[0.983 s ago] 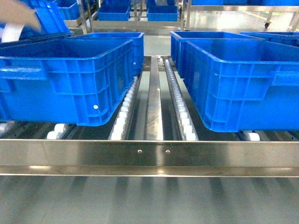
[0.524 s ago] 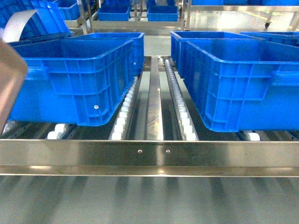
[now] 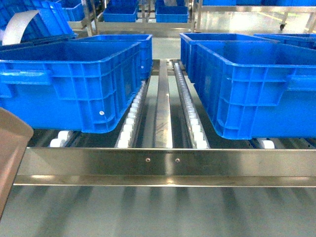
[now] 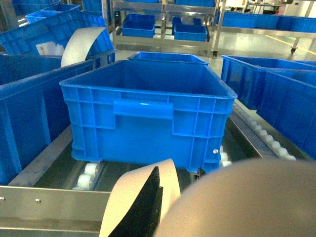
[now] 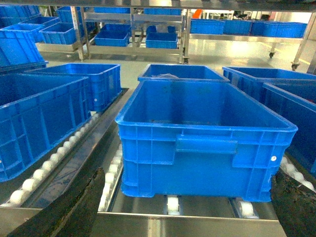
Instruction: Place part in tray to right shelf
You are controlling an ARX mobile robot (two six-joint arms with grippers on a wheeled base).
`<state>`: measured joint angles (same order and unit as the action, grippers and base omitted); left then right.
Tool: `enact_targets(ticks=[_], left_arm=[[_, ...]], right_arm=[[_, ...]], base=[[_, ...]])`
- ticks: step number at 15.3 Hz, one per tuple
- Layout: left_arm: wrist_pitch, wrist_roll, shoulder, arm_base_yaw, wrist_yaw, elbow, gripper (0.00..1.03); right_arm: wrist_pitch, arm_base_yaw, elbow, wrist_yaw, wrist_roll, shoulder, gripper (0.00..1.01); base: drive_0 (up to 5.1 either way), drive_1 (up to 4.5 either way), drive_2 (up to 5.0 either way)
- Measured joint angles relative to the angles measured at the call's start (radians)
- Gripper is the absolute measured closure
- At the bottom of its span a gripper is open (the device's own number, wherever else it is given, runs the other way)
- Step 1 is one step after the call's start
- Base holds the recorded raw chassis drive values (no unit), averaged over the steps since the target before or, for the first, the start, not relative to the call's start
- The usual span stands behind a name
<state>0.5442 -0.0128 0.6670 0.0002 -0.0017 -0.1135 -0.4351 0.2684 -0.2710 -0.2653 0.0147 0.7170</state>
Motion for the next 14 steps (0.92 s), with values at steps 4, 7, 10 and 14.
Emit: enact_targets(ticks=[4,7,10,14], left_arm=[[-0.076,0.001,-0.12,0.0,0.001,0.055,0.89],[-0.139,0.001,-0.208,0.0,0.001,0.075,0.89],[-0.156,0.001,-0.264,0.0,0.001,0.1,0.89],[-0.285,0.002,-0.397,0.0,0.001,0.1,0.89]], right_arm=[[0.0,0.0,0.0,0.0,0.0,0.0,0.03],[0.0,0.0,0.0,0.0,0.0,0.0,0.03],[0.0,0.0,0.0,0.0,0.0,0.0,0.03],[0.021,-0.113,0.121,0.106,0.0,-0.144,0.61]], base=[[0.0,0.0,0.0],[0.0,0.0,0.0],[0.0,0.0,0.0],[0.0,0.0,0.0]])
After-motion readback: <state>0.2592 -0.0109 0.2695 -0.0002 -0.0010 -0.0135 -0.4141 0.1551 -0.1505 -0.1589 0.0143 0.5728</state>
